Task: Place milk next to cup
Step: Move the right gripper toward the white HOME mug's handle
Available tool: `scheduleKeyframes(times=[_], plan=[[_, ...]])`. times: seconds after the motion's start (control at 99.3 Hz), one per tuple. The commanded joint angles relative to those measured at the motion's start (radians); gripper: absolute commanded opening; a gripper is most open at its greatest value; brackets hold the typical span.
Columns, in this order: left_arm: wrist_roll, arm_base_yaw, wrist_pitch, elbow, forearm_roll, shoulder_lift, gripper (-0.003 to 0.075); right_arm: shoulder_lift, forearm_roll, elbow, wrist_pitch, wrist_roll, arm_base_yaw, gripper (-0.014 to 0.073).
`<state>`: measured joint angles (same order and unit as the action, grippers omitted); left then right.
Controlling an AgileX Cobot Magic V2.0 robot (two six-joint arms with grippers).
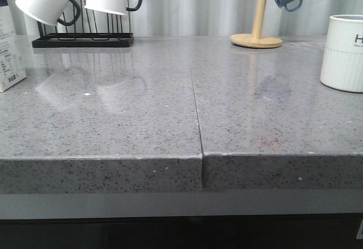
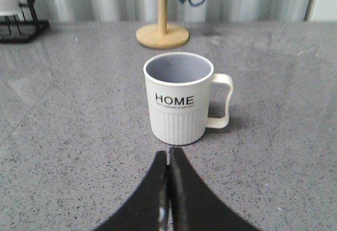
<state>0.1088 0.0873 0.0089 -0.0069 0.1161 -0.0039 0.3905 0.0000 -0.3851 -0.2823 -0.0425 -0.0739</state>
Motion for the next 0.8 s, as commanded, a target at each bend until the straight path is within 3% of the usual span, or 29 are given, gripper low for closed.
scheduleKeyframes(times=[0.0, 0.222, 0.292, 0.413, 0.463, 0.786], plan=[[0.01, -0.002, -0.079, 0.05, -0.008, -0.034, -0.0021, 0.098, -0.01, -0.051, 0.103, 0.007, 0.002, -0.0068], [0.01, -0.002, -0.079, 0.05, -0.008, -0.034, -0.0021, 0.244, -0.014, -0.051, 0.193, 0.007, 0.002, -0.0037], [0.01, -0.002, -0.079, 0.05, -0.008, -0.034, -0.0021, 0.279, -0.018, -0.051, 0.195, 0.007, 0.002, 0.0071], [0.01, -0.002, -0.079, 0.05, -0.008, -0.034, -0.0021, 0.326, -0.021, -0.051, 0.215, 0.007, 0.002, 0.0359], [0.01, -0.002, -0.079, 0.05, -0.008, -0.034, -0.0021, 0.344, -0.026, -0.051, 0.248, 0.007, 0.003, 0.0434], [0.01, -0.002, -0.079, 0.05, -0.008, -0.034, -0.0021, 0.521, 0.005, -0.051, 0.456, 0.007, 0.155, 0.0444]])
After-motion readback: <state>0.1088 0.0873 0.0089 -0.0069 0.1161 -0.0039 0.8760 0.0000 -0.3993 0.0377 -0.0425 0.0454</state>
